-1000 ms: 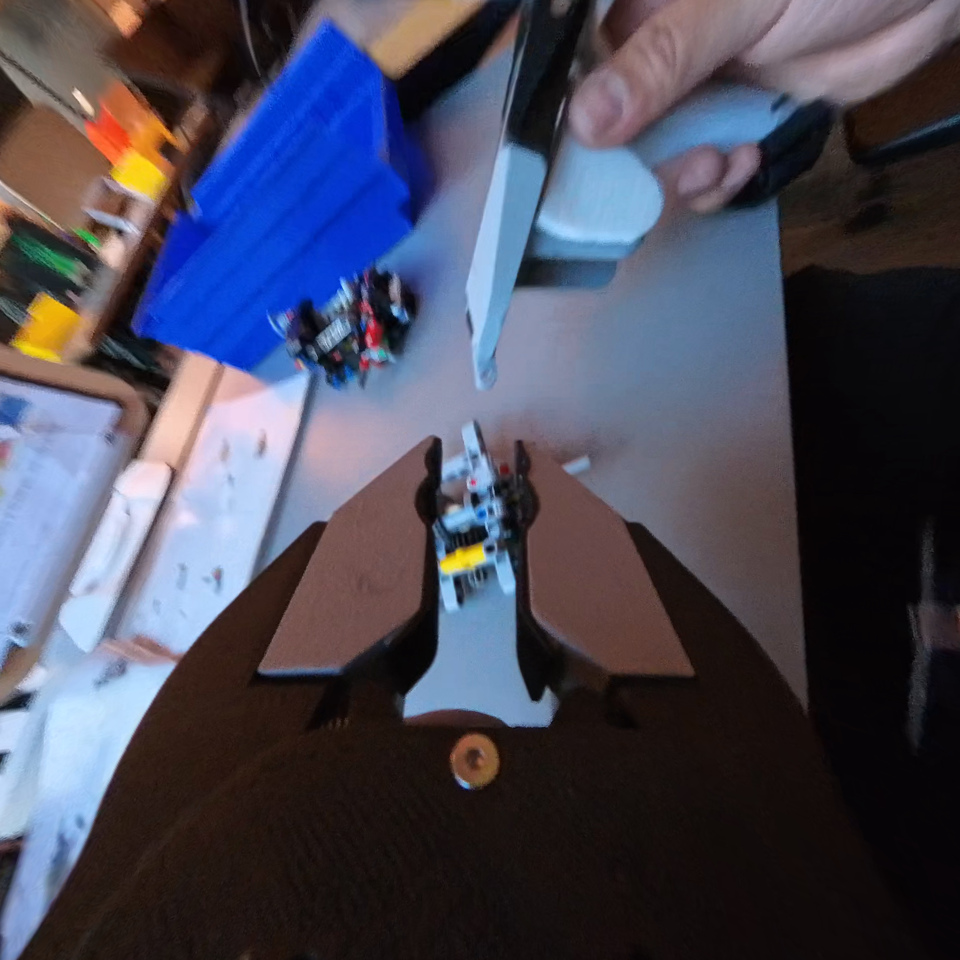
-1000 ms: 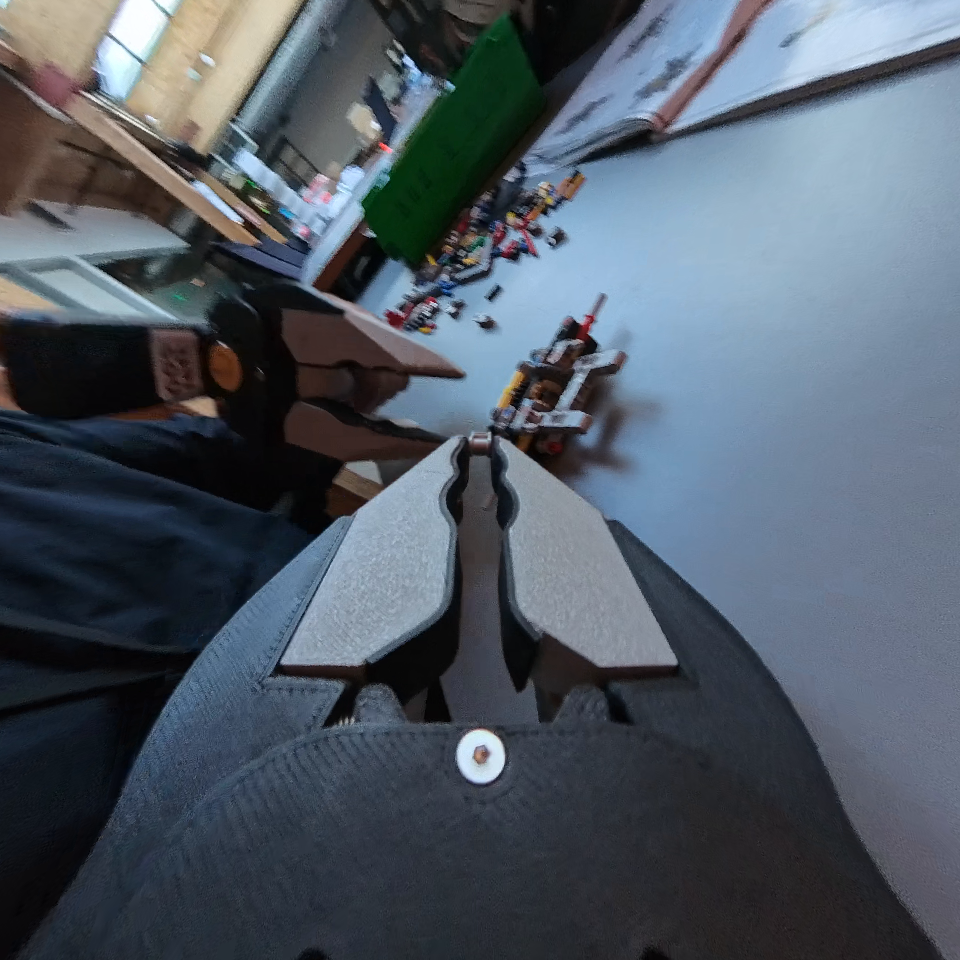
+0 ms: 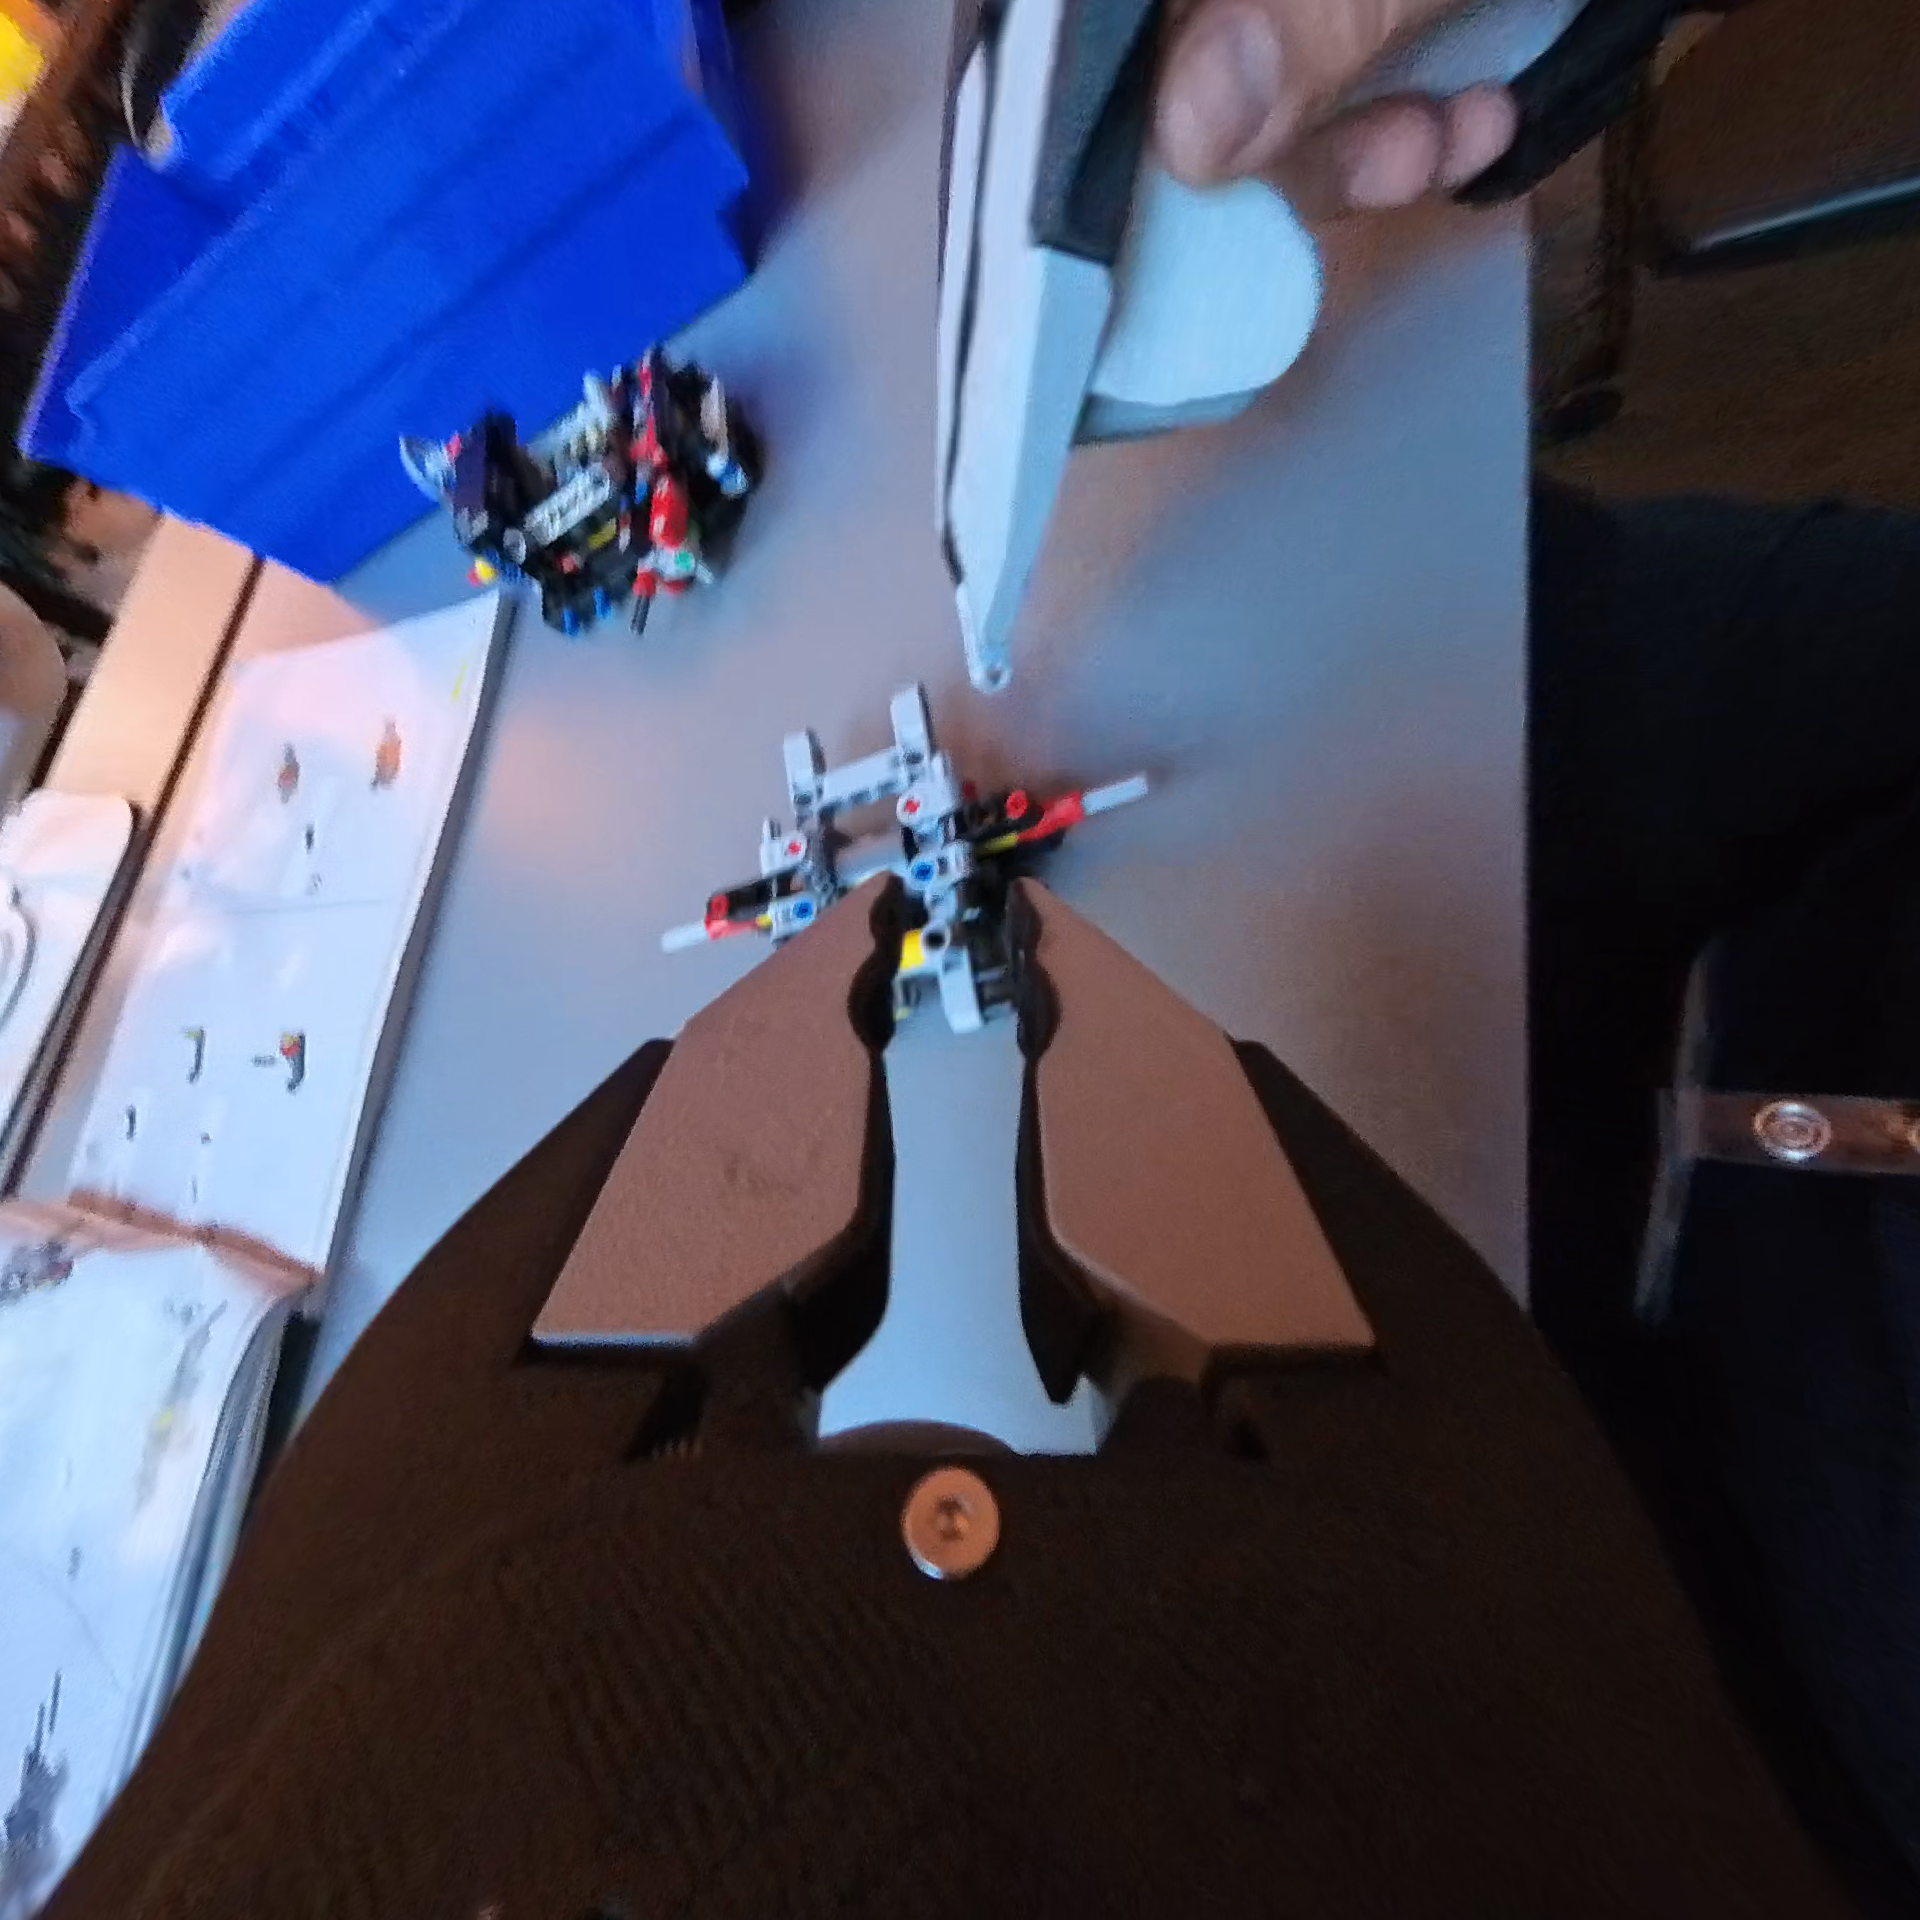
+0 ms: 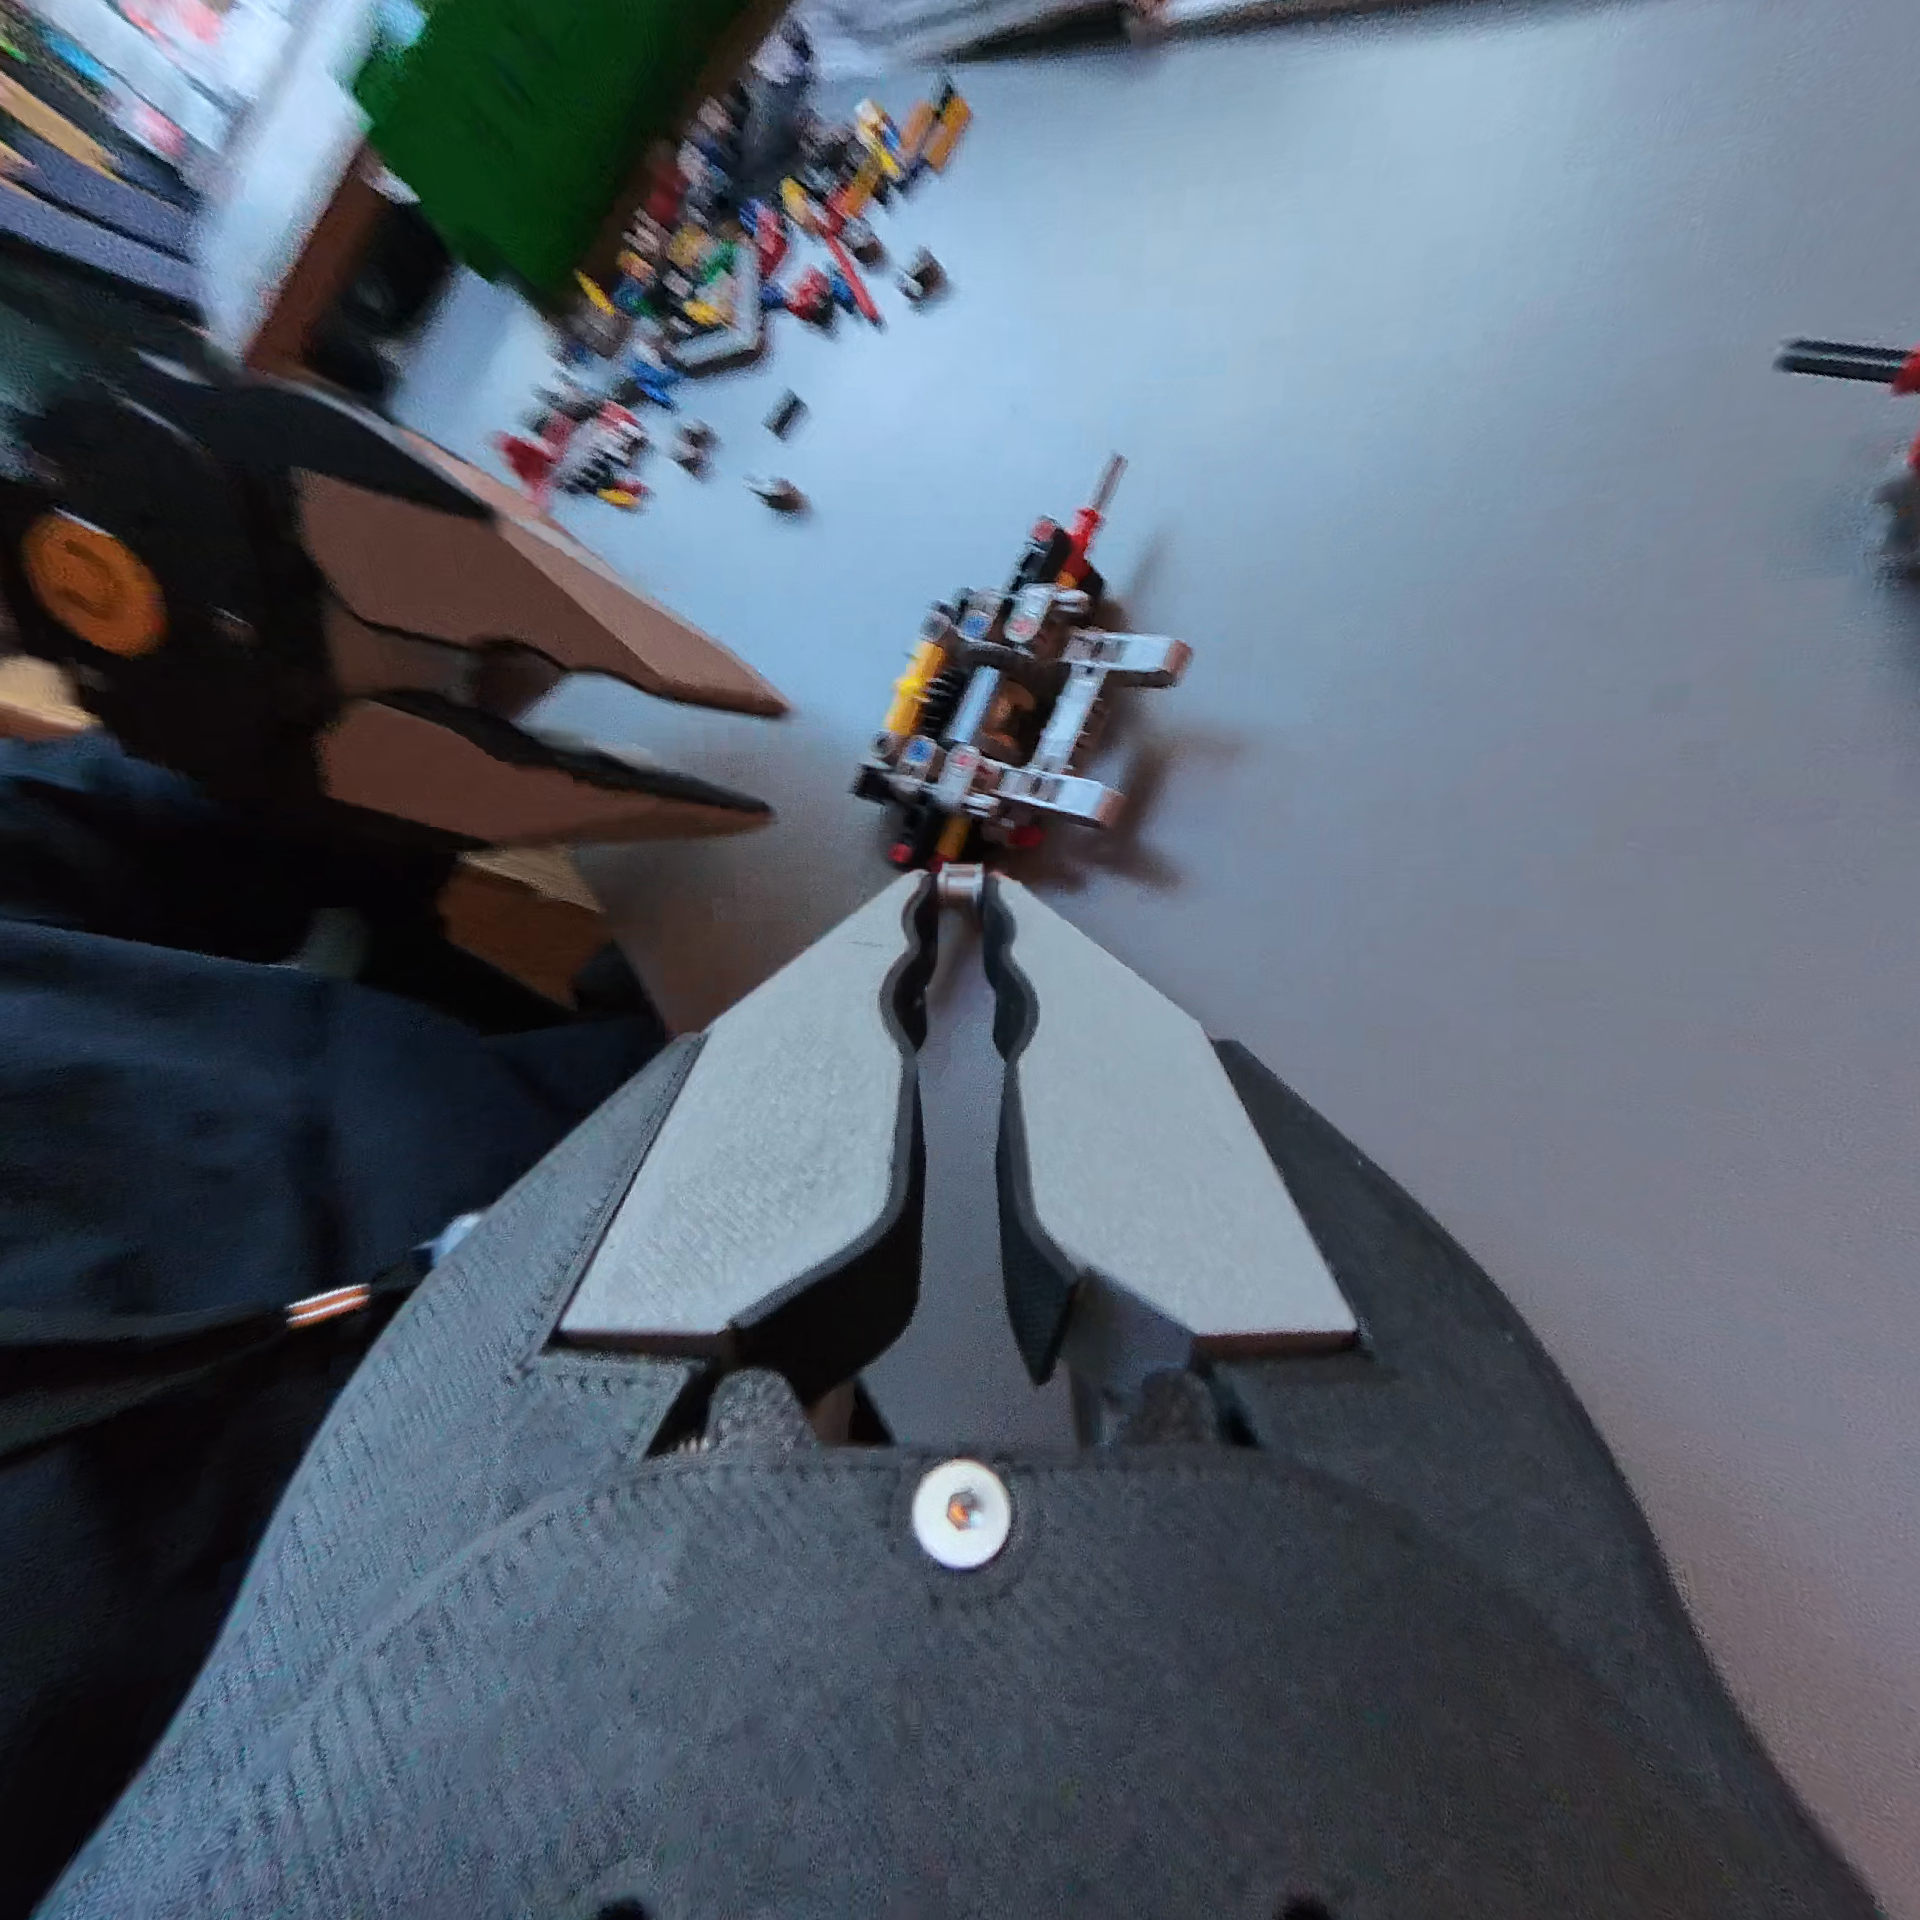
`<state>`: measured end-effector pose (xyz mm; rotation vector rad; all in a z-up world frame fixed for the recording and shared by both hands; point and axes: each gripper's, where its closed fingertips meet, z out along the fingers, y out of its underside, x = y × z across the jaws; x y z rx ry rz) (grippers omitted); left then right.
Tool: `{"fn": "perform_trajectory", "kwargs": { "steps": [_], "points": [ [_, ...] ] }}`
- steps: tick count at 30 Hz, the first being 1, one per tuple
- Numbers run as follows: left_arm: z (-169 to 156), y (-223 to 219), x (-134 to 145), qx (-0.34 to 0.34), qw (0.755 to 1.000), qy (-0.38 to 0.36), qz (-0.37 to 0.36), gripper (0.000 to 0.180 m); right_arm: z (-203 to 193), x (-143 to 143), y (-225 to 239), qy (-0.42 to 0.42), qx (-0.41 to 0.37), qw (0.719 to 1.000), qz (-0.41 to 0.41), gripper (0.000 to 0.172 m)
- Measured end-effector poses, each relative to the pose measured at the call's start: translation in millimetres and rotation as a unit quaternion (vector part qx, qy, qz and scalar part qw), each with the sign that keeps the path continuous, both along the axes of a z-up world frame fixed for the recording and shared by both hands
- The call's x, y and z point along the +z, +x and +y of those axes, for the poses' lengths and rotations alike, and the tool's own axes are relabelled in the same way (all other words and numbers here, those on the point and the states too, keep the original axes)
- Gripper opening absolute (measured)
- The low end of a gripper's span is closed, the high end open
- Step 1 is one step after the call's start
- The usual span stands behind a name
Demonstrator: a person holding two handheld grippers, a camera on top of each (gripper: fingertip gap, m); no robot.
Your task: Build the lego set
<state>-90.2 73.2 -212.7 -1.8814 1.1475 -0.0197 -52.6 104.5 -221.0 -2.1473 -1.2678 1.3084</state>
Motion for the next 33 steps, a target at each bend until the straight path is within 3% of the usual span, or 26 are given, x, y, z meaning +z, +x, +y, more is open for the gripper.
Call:
{"fn": "perform_trajectory", "kwargs": {
  "steps": [6, 12, 17, 22, 27, 33],
  "points": [
    [8.3, 28.7, 4.9, -0.027, 0.992, 0.093, 0.076, 0.02, -19.2, 23.0, -3.9, -0.088, 0.036, 0.993, 0.076, 0.005],
    [12.2, 40.6, 7.8, -0.01, 0.997, 0.074, 0.017, 0.006, -27.2, 25.7, -4.2, -0.103, 0.048, 0.989, 0.096, 0.005],
    [11.9, 41.9, 6.8, -0.007, 0.999, 0.051, -0.011, 0.005, -30.4, 27.1, -3.7, -0.119, 0.054, 0.985, 0.109, 0.005],
    [5.1, 49.7, 15.0, -0.033, 0.99, -0.02, -0.134, 0.005, -34.8, 39.7, 4.1, -0.069, 0.088, 0.983, 0.147, 0.011],
    [-2.1, 54.9, 33.7, -0.07, 0.96, -0.063, -0.262, 0.005, -35.8, 55.6, 13.0, 0.029, 0.117, 0.976, 0.179, 0.008],
    [-17.2, 64.7, 58.4, -0.133, 0.924, -0.07, -0.352, 0.005, -52.7, 77.7, 14.0, 0.119, 0.153, 0.955, 0.224, 0.006]
  ]
}}
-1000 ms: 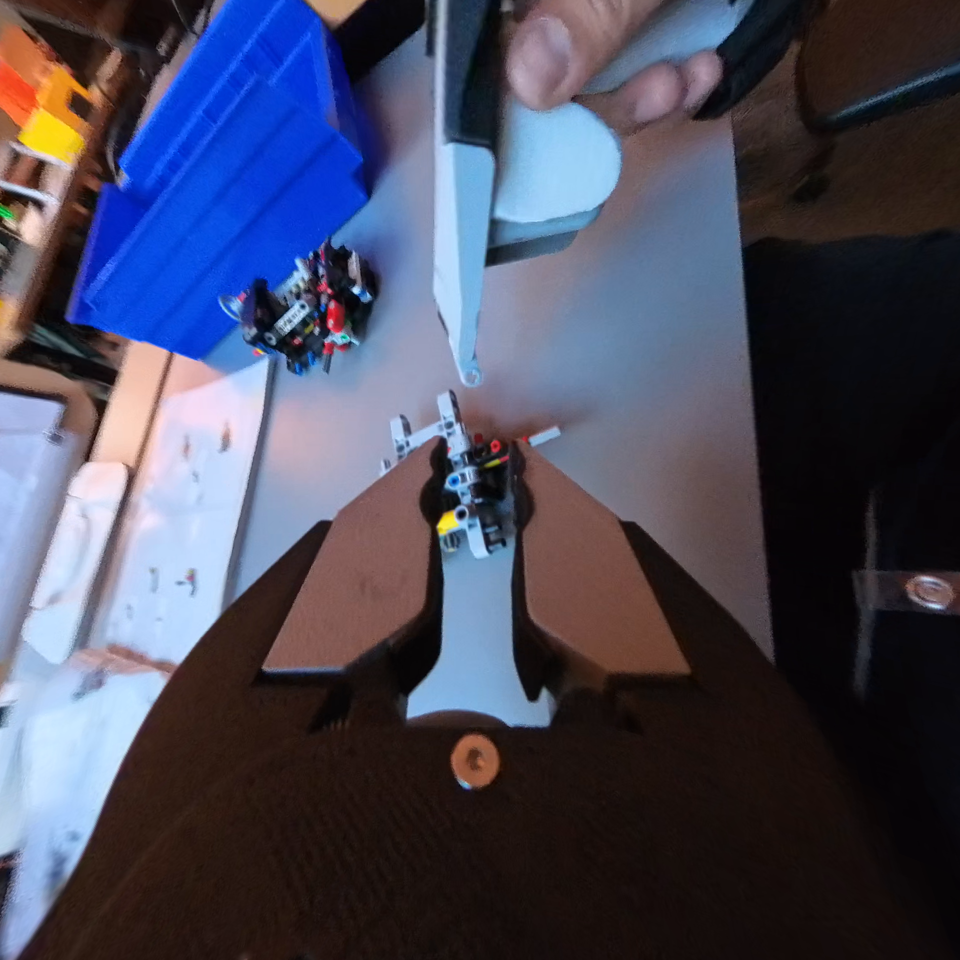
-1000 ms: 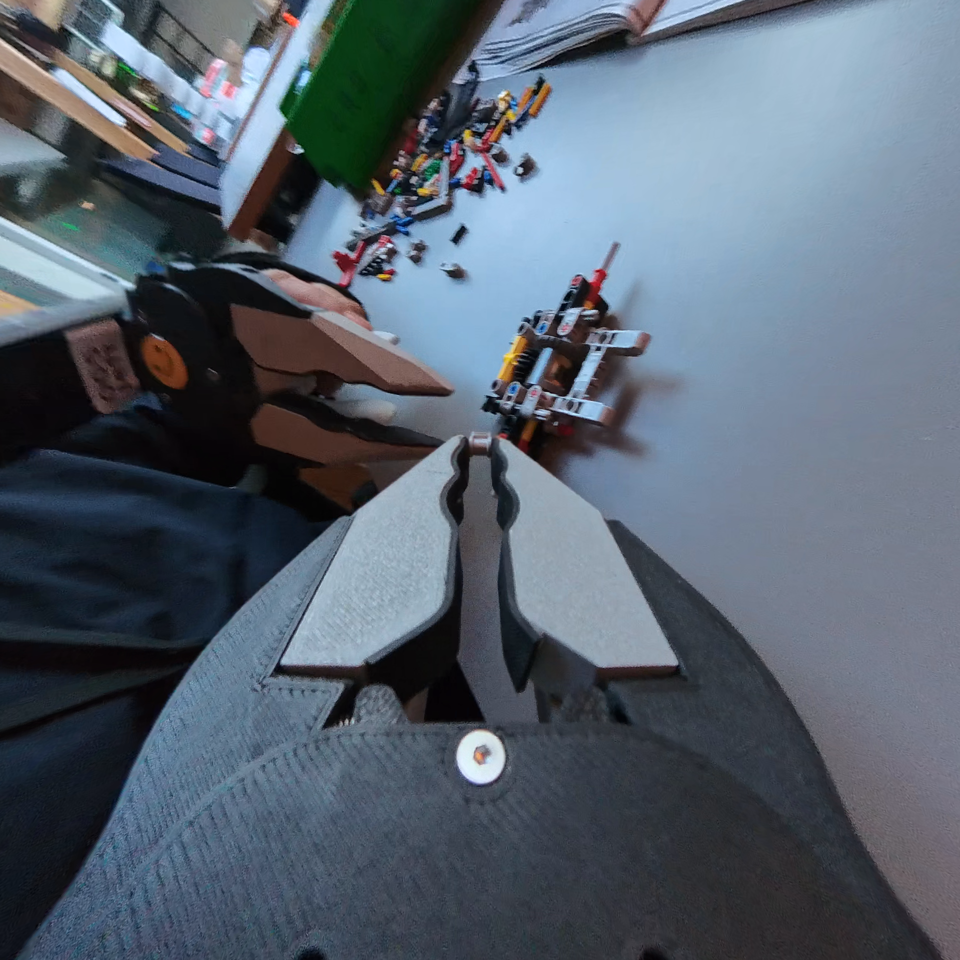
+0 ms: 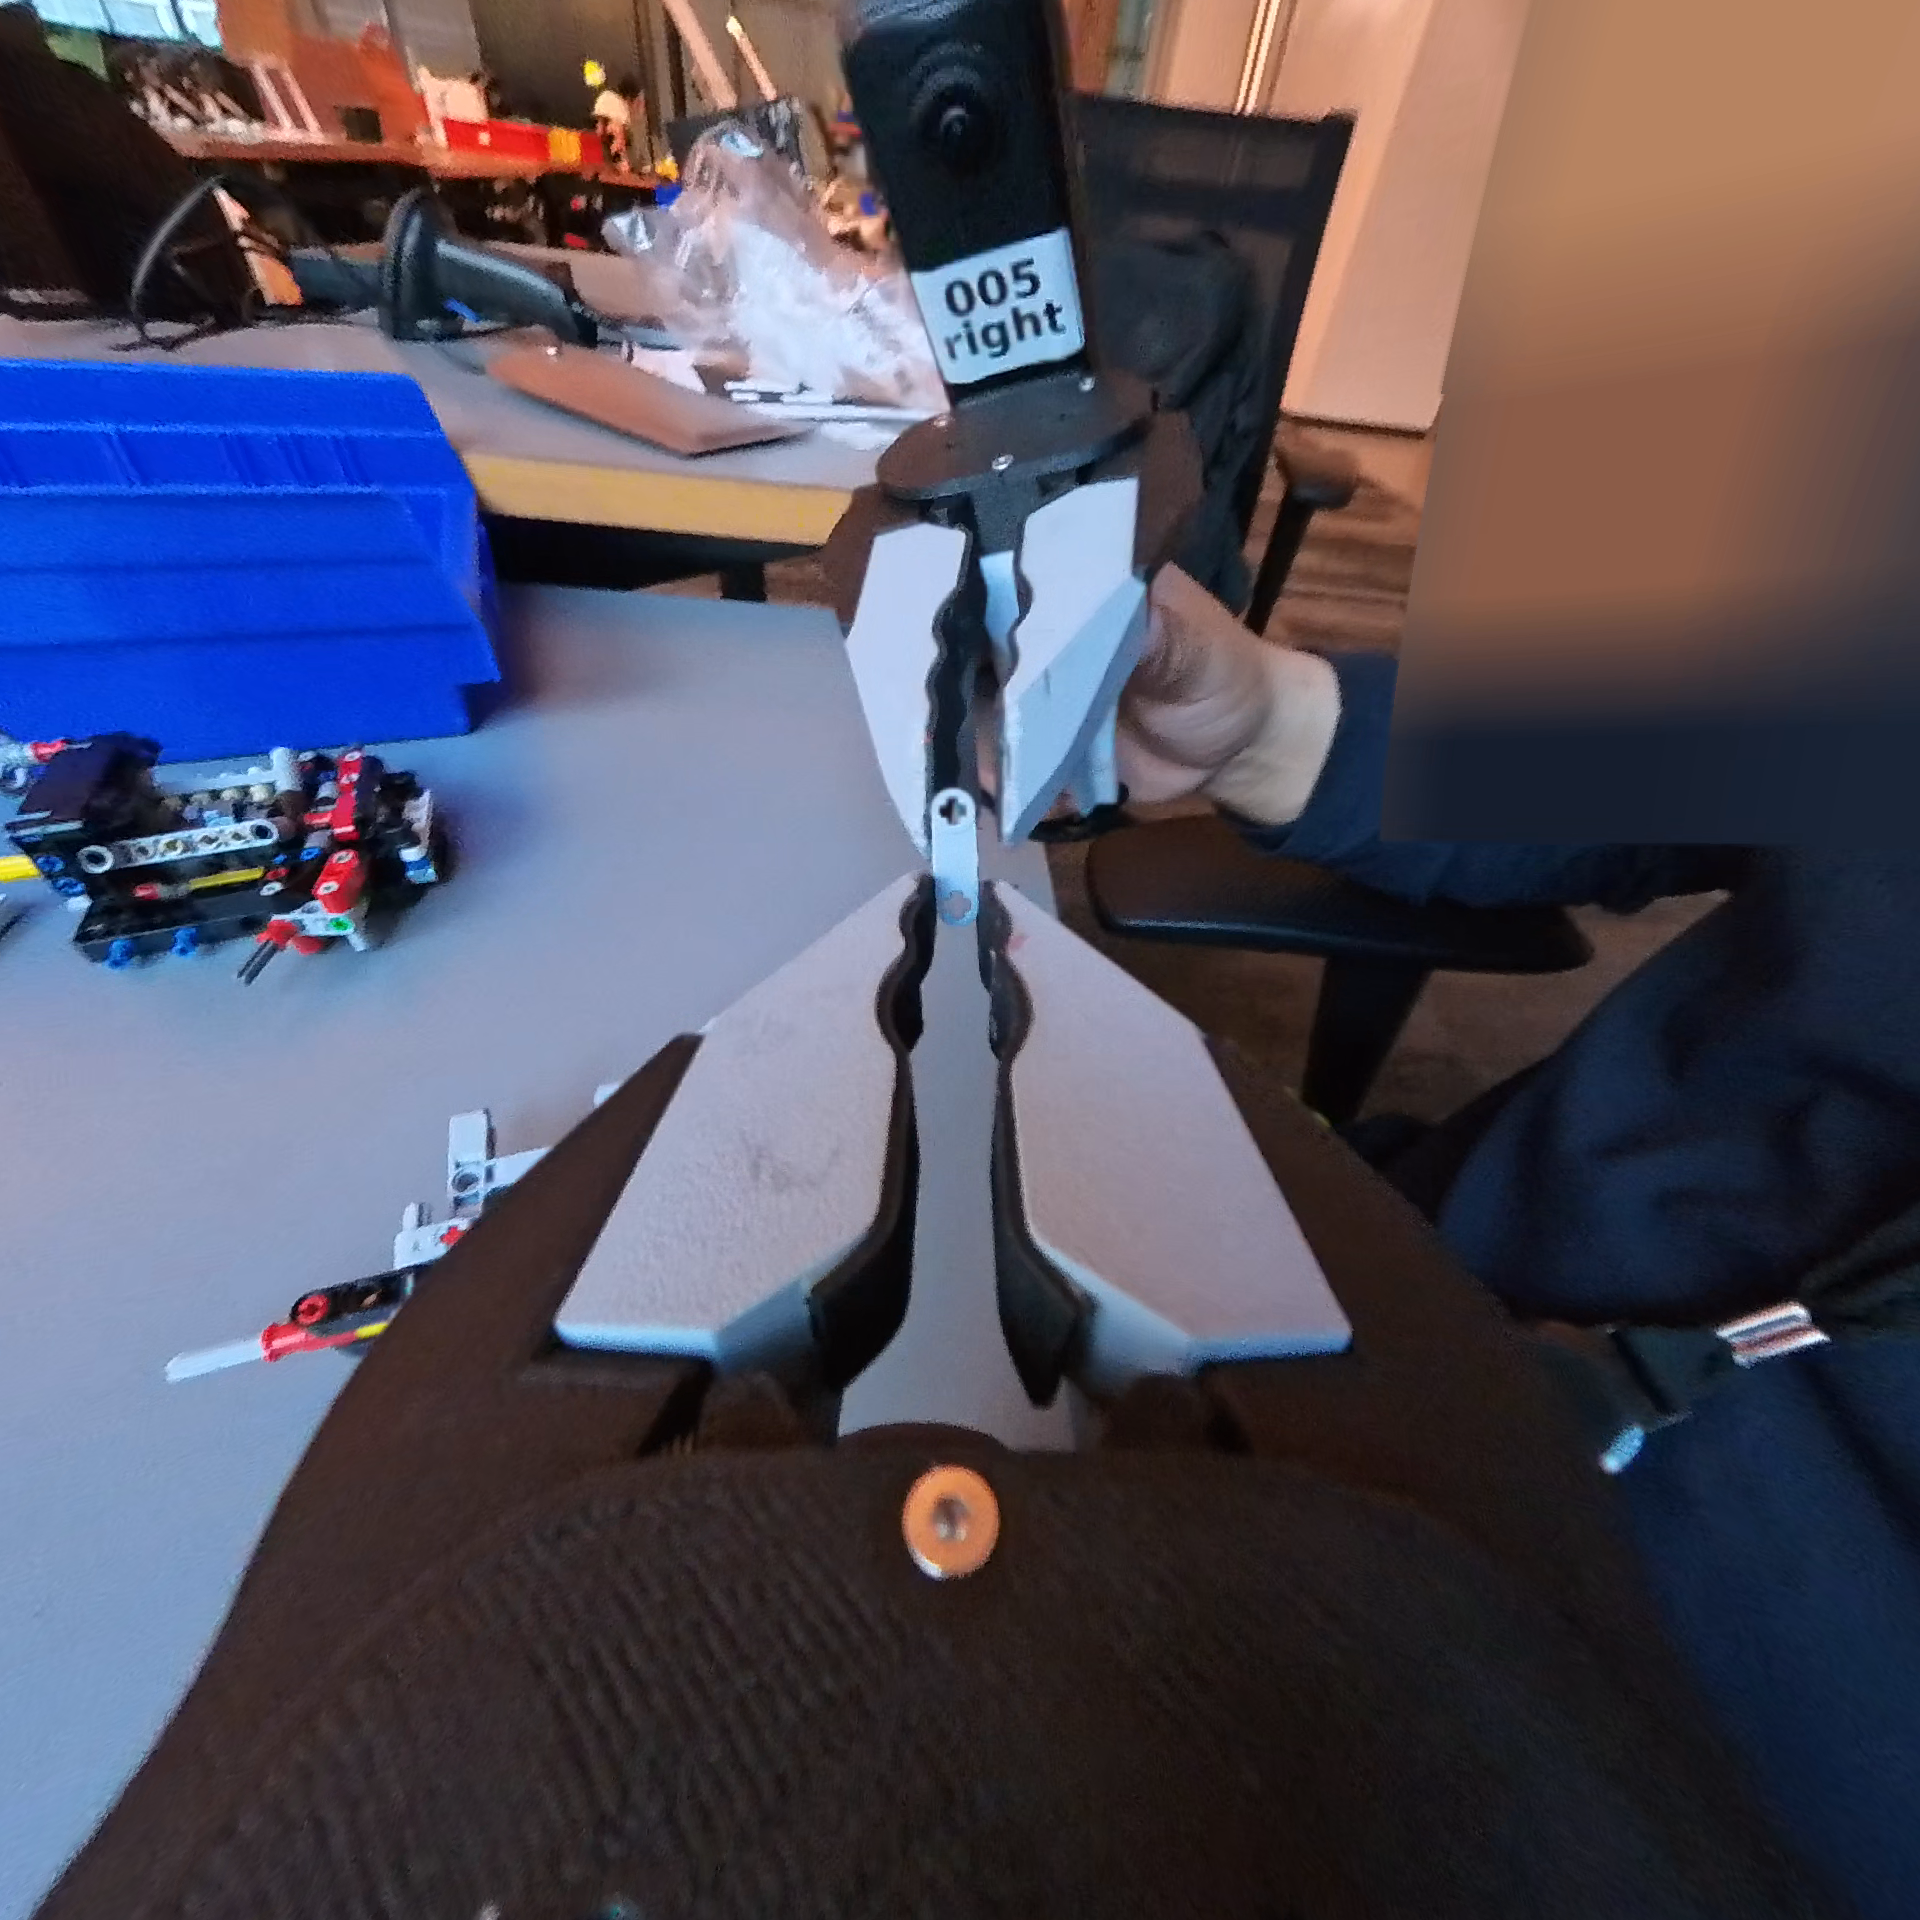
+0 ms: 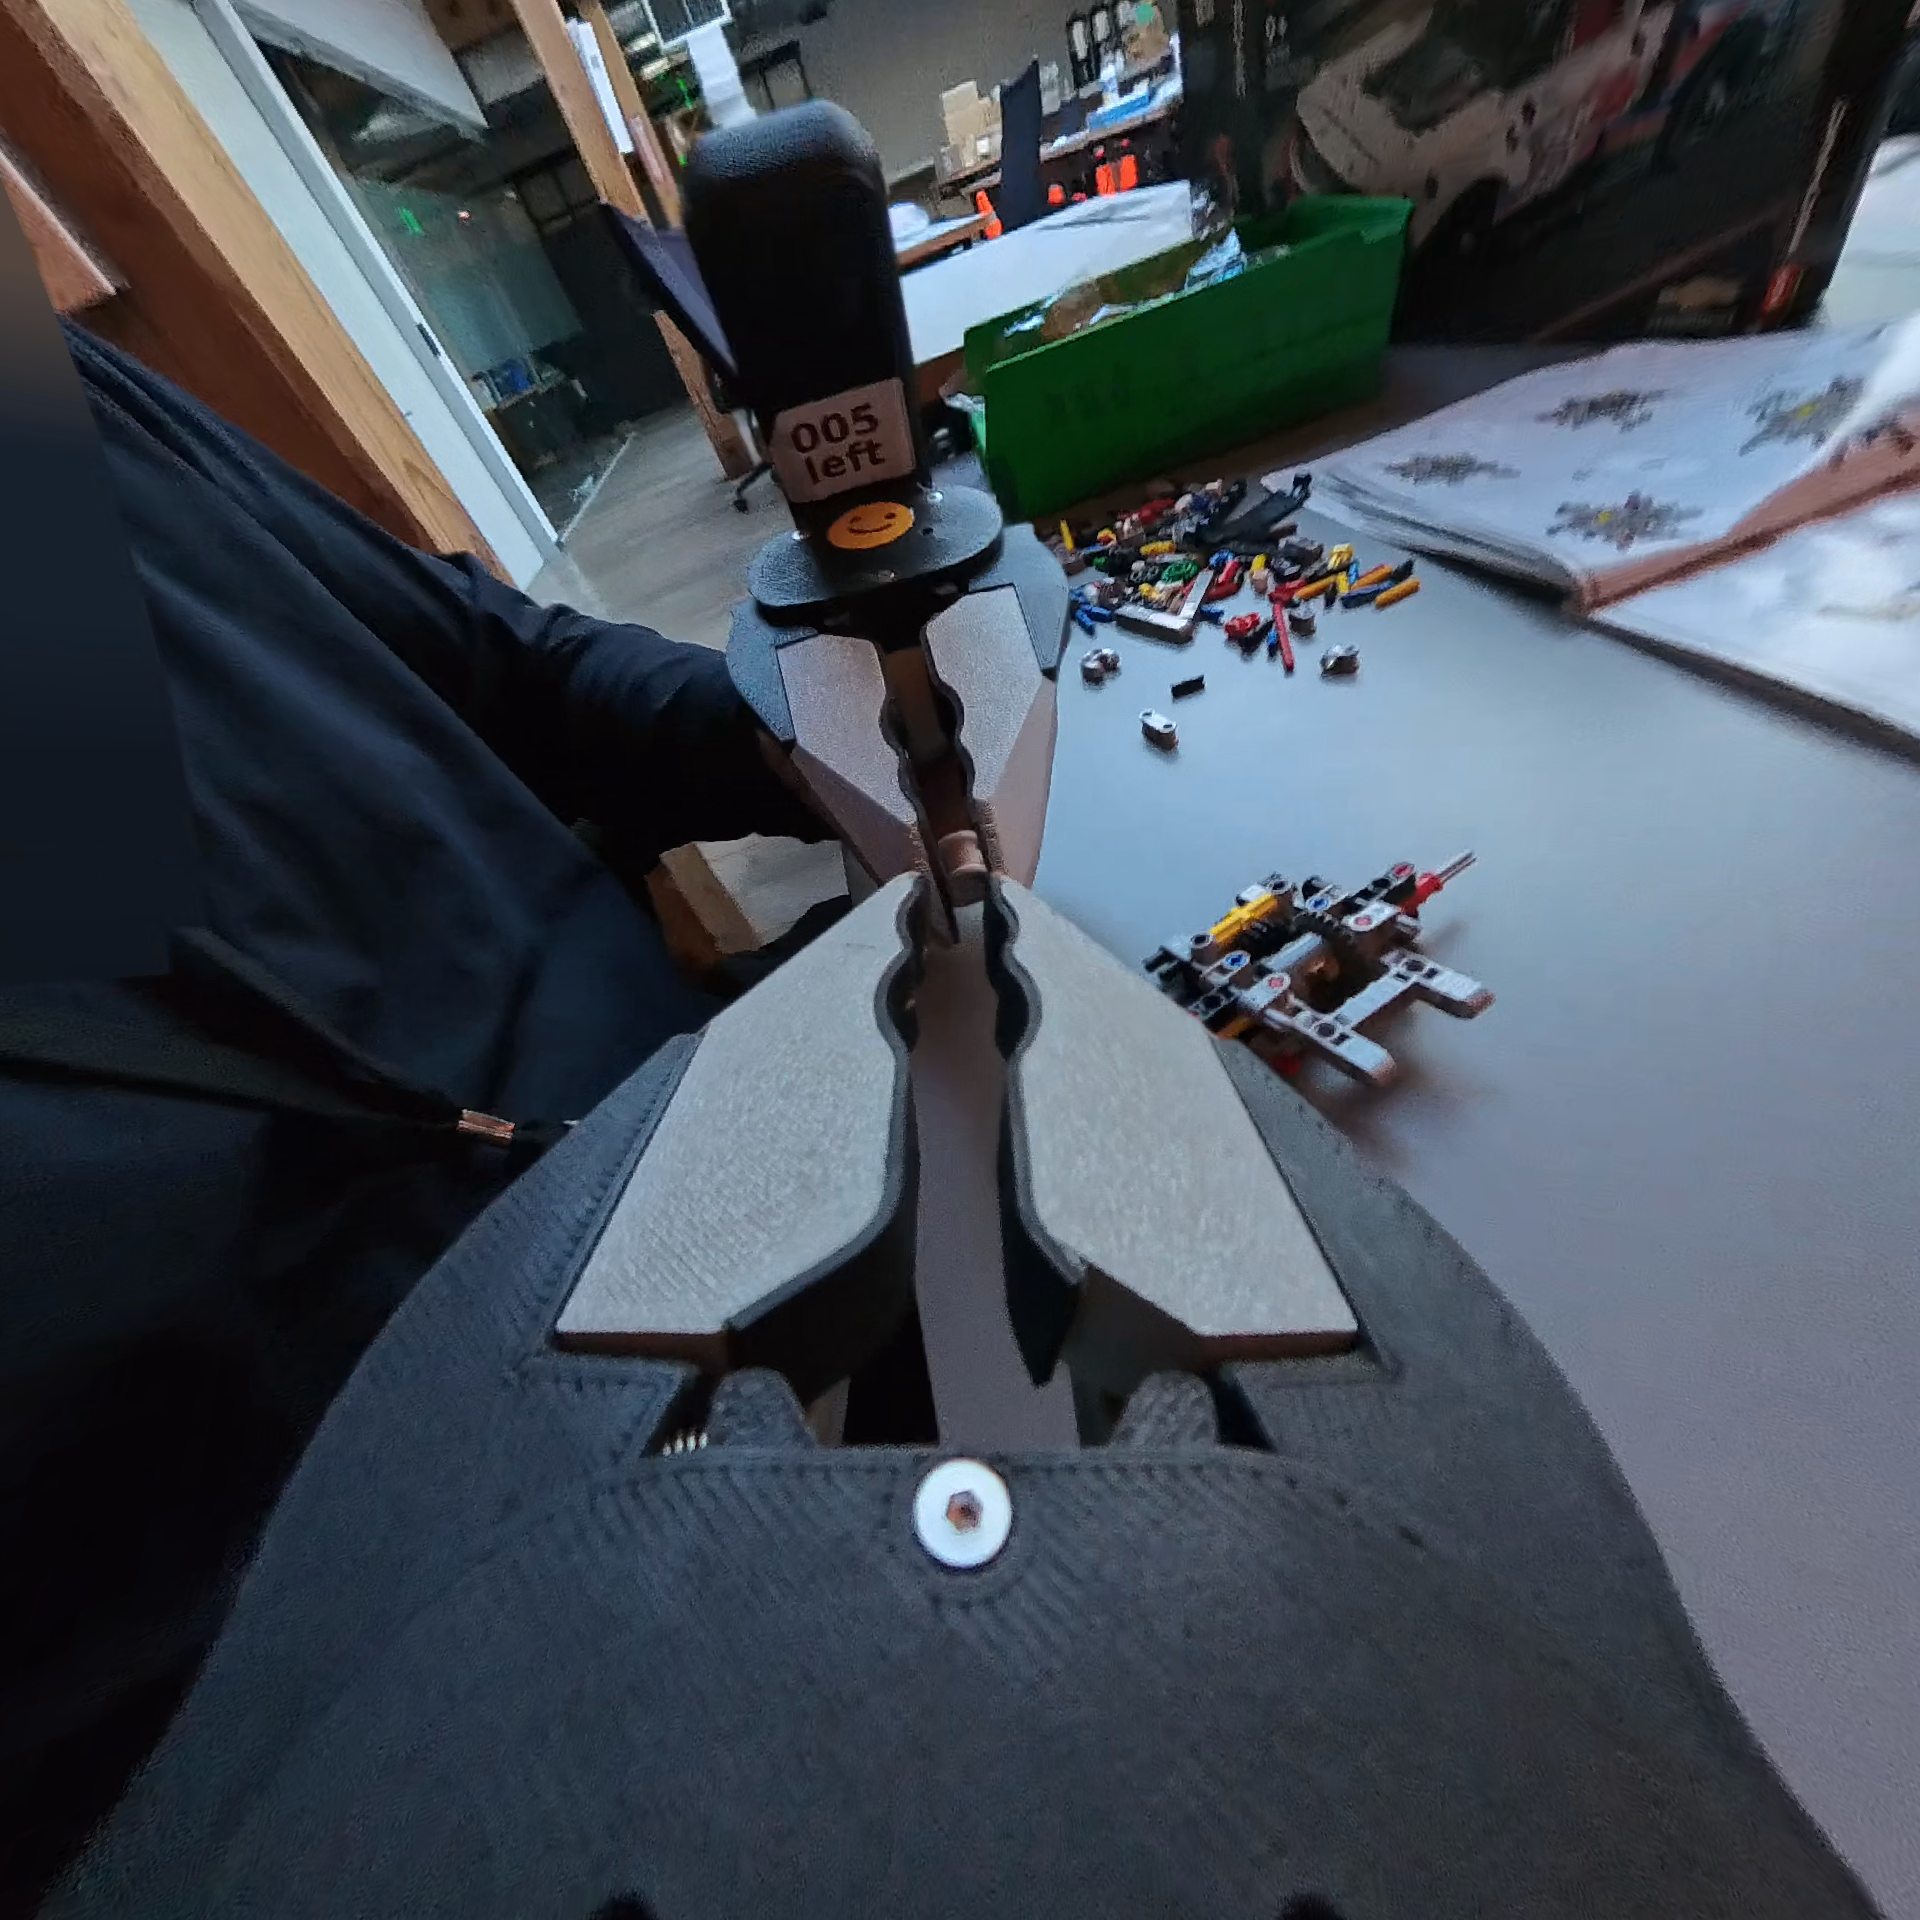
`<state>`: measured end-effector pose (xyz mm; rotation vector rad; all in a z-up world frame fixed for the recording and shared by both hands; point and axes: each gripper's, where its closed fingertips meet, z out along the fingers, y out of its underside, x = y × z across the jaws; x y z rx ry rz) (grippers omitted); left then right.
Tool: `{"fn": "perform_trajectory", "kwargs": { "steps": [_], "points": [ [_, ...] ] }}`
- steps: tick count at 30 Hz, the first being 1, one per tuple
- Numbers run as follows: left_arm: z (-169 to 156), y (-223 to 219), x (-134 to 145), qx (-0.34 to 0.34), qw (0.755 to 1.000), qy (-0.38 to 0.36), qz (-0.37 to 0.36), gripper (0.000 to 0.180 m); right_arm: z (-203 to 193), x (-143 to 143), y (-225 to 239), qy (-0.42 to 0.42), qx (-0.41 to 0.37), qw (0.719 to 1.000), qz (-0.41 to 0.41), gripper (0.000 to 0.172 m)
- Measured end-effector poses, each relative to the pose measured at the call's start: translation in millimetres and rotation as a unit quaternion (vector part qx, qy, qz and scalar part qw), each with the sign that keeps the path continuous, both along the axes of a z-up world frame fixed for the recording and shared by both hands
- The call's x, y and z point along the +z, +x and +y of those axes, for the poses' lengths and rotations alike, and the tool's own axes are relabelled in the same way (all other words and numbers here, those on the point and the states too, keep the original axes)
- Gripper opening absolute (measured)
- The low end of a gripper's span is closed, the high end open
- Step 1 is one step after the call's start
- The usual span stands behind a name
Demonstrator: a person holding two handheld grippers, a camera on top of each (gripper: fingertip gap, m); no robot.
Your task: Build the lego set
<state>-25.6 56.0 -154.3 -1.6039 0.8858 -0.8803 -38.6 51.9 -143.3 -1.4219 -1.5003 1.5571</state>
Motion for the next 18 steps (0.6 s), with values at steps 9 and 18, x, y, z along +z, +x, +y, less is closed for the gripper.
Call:
{"fn": "perform_trajectory", "kwargs": {
  "steps": [9, 18],
  "points": [
    [-6.9, 2.7, 14.1, -0.029, 0.997, -0.021, -0.069, 0.005, -5.0, 11.5, -0.4, 0.026, -0.006, 0.999, 0.028, 0.004],
    [-4.1, 3.9, 9.0, -0.024, 0.995, -0.044, -0.08, 0.005, -3.1, 7.7, -2.5, 0.038, -0.019, 0.999, 0.015, 0.004]
  ]
}}
